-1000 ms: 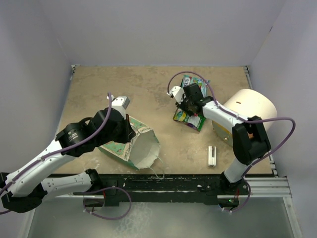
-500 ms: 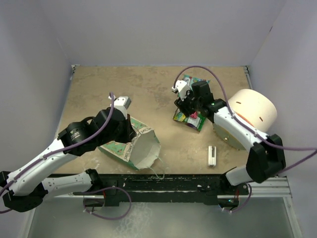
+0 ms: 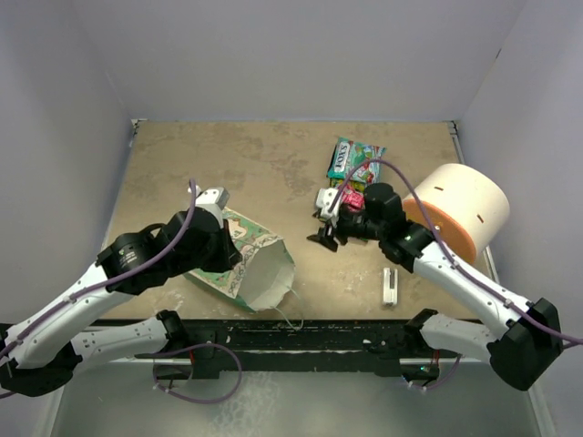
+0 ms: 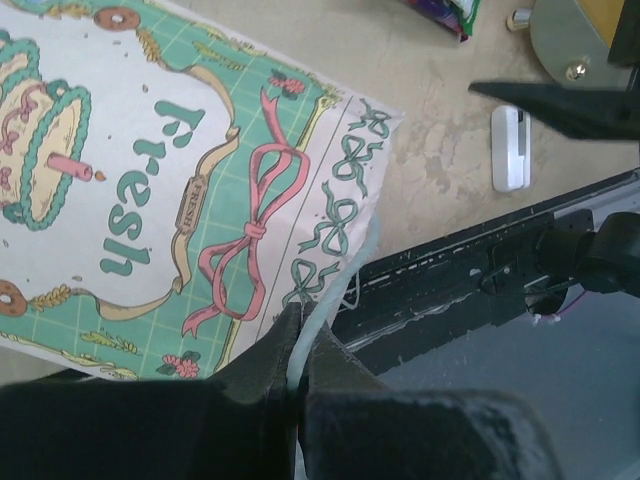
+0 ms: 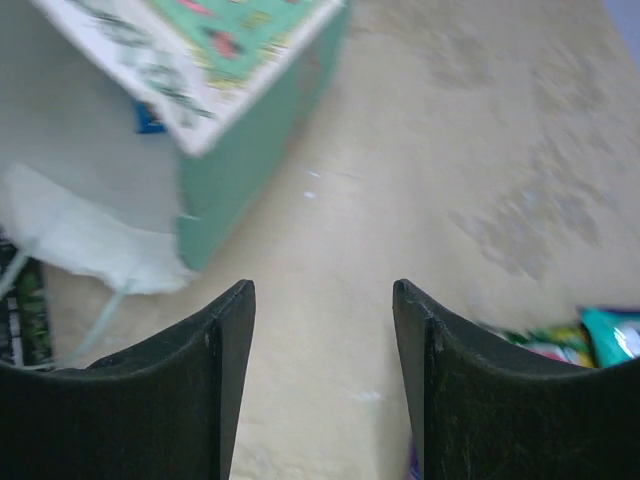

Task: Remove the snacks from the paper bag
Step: Adjust the paper bag at the center of the board, then take out the snack from the paper bag.

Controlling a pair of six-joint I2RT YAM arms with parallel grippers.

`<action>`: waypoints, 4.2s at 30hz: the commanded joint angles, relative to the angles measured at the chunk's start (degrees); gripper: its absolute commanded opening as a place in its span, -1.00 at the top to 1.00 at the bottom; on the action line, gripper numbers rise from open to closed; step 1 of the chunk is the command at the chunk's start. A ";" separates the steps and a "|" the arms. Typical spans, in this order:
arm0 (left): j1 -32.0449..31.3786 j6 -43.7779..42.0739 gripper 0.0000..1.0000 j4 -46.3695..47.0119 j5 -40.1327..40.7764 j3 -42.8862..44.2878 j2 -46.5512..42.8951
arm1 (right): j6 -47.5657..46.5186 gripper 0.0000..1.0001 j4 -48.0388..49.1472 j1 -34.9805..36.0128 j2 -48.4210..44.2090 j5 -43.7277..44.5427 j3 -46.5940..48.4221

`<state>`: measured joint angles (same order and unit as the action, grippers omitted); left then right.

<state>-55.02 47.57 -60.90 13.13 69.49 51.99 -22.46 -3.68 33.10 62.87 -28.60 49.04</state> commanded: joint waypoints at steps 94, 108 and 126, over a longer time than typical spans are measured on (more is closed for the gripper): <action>0.12 1.81 1.00 0.68 -0.09 4.83 -3.40 | -7.49 -0.01 62.20 39.85 31.42 16.80 -11.82; 0.16 -0.61 1.00 7.67 -8.27 1.96 -1.59 | -2.24 -0.18 75.85 40.07 49.85 19.66 -3.33; 0.11 0.28 1.00 9.45 -13.12 -1.83 -3.35 | -0.19 -0.14 74.88 38.89 63.34 32.86 7.16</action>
<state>-55.02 47.33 -54.26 1.34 68.47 50.52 -24.38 71.61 72.69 124.64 -0.91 52.86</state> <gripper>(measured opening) 0.007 0.586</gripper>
